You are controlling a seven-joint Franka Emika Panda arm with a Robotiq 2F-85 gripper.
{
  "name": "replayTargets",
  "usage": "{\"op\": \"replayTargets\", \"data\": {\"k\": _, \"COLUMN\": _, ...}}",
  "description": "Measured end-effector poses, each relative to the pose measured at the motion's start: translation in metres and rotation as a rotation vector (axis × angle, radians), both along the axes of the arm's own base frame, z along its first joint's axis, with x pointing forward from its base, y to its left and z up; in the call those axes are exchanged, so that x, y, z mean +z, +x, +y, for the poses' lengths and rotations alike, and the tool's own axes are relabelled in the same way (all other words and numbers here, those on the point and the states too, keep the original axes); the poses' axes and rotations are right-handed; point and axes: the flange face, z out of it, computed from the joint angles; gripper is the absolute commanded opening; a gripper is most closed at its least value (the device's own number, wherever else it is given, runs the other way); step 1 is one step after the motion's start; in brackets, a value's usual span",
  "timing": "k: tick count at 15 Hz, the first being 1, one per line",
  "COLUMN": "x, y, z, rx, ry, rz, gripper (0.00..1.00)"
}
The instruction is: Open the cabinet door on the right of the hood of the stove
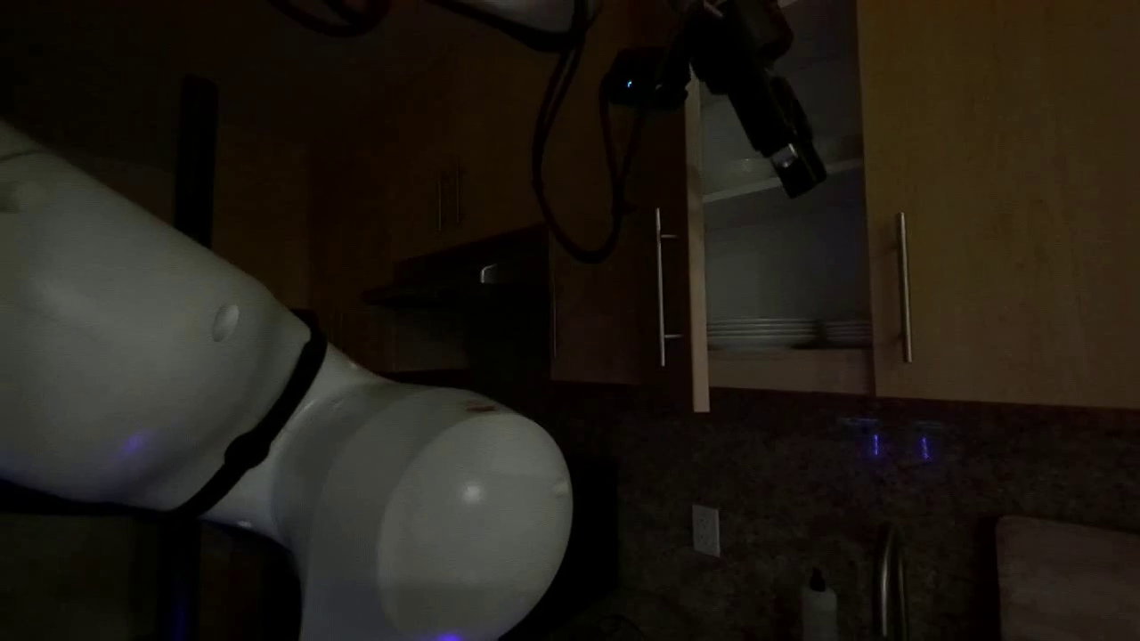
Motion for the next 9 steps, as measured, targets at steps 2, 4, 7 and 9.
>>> {"op": "replayTargets", "data": {"k": 2, "x": -0.003, "y": 0.006, "z": 0.002, "rx": 0.106, "ry": -0.022, "rz": 0.014, "gripper": 1.00}}
{"op": "replayTargets", "data": {"k": 4, "x": -0.007, "y": 0.008, "z": 0.001, "rx": 0.206, "ry": -0.049, "rz": 0.000, "gripper": 1.00}}
{"op": "replayTargets", "data": {"k": 7, "x": -0.022, "y": 0.009, "z": -0.005, "rx": 0.336, "ry": -0.072, "rz": -0.075, "gripper": 1.00}}
{"op": "replayTargets", "data": {"k": 9, "x": -0.031, "y": 0.010, "z": -0.005, "rx": 0.421, "ry": -0.068, "rz": -0.132, "gripper": 1.00}}
